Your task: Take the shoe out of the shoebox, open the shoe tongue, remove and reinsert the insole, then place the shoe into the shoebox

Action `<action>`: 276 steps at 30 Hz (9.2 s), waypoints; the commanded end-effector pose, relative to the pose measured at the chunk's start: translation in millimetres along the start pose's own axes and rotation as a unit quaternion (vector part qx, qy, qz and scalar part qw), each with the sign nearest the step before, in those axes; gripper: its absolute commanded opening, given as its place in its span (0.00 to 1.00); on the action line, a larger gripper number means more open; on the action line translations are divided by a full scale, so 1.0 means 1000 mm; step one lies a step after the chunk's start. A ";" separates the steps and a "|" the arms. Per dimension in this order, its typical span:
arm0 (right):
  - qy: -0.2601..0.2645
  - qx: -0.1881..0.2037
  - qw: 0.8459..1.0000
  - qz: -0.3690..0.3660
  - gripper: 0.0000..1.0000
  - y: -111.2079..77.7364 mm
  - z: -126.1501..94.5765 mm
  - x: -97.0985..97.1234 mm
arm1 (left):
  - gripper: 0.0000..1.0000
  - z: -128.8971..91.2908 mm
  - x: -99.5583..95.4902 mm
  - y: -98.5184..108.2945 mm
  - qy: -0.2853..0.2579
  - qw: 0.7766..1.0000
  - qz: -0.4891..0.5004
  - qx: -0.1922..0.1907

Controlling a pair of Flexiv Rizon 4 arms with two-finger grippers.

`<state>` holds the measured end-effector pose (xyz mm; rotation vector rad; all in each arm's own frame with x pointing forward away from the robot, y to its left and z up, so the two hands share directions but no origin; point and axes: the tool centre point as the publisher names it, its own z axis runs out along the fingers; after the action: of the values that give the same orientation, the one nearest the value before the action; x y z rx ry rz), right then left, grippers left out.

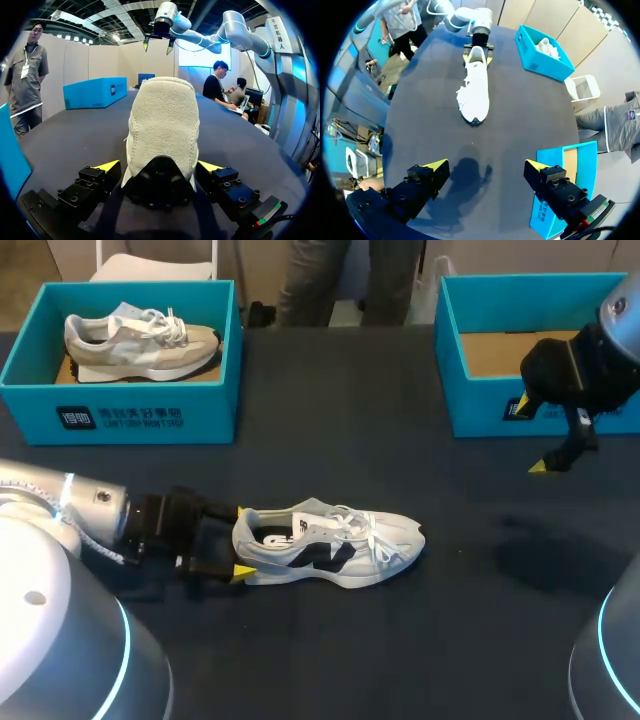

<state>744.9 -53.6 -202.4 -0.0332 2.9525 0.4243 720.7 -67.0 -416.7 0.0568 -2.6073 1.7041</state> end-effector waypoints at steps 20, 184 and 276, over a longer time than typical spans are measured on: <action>0.000 0.001 1.000 0.000 1.00 0.000 0.001 -0.001 | 0.96 0.023 -0.005 0.003 0.000 1.000 0.001 -0.016; -0.111 0.101 0.715 0.683 1.00 0.309 0.175 0.056 | 0.00 0.018 -0.003 0.005 0.006 1.000 -0.009 -0.024; -0.230 0.254 0.602 0.721 0.99 0.220 0.200 0.060 | 0.00 0.018 -0.003 0.005 0.006 1.000 -0.009 -0.024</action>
<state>712.0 218.0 -344.8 1.9337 2.0163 -0.3780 721.0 -82.8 -425.2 0.0710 -2.6269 1.6369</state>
